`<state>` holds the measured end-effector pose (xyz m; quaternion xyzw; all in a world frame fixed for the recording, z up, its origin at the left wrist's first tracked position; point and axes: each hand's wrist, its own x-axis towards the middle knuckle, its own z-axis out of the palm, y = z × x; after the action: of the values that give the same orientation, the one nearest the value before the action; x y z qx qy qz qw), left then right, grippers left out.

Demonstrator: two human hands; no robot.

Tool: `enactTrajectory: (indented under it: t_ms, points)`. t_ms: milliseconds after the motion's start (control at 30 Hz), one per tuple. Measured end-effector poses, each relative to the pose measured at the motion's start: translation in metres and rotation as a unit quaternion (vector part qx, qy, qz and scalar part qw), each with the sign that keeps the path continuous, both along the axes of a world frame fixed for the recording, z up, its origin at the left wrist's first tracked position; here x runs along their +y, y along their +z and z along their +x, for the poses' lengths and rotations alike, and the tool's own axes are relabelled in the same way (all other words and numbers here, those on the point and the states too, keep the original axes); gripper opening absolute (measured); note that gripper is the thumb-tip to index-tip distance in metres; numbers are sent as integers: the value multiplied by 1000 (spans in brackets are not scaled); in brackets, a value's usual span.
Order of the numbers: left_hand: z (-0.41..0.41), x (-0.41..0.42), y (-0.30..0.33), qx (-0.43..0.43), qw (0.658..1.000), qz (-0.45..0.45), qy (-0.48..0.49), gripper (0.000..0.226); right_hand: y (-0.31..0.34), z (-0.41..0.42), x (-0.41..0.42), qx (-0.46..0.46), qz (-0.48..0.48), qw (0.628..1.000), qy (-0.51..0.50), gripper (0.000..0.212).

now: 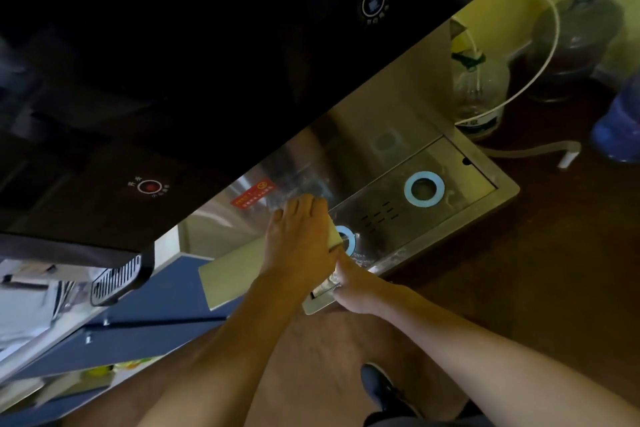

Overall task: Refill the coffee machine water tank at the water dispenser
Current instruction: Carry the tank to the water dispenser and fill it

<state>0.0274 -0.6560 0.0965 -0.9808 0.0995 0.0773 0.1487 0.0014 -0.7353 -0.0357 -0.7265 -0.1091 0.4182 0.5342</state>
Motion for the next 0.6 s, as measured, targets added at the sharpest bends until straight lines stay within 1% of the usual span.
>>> enactTrajectory:
  t_ms: [67,133,200,267,333,400,467,533,600]
  points:
    - [-1,1,1,-2,1000,-7,6,63,2,0,-3,-12,-3,1000,4,84]
    - [-5,2,5,-11,999,-29,19,62,6,-1,-9,-33,-10,999,4,87]
    - [-14,7,8,-28,994,-92,52,58,11,-3,-16,-67,-34,997,0,86]
    - [-26,15,9,-56,977,-182,96,59,16,-3,-26,-107,-56,993,-19,83]
    - [-36,22,7,-80,951,-264,141,65,23,-1,-38,-163,-83,983,-29,83]
    - [-41,24,3,-83,920,-336,182,70,27,2,-54,-231,-117,966,-30,86]
    - [-43,19,-1,-80,881,-420,205,73,37,6,-72,-267,-136,953,-41,85]
    - [-44,9,-7,-93,833,-501,216,75,52,12,-93,-318,-147,934,-67,79]
    - [-43,-3,-12,-106,791,-562,216,75,69,18,-113,-392,-153,899,-117,68]
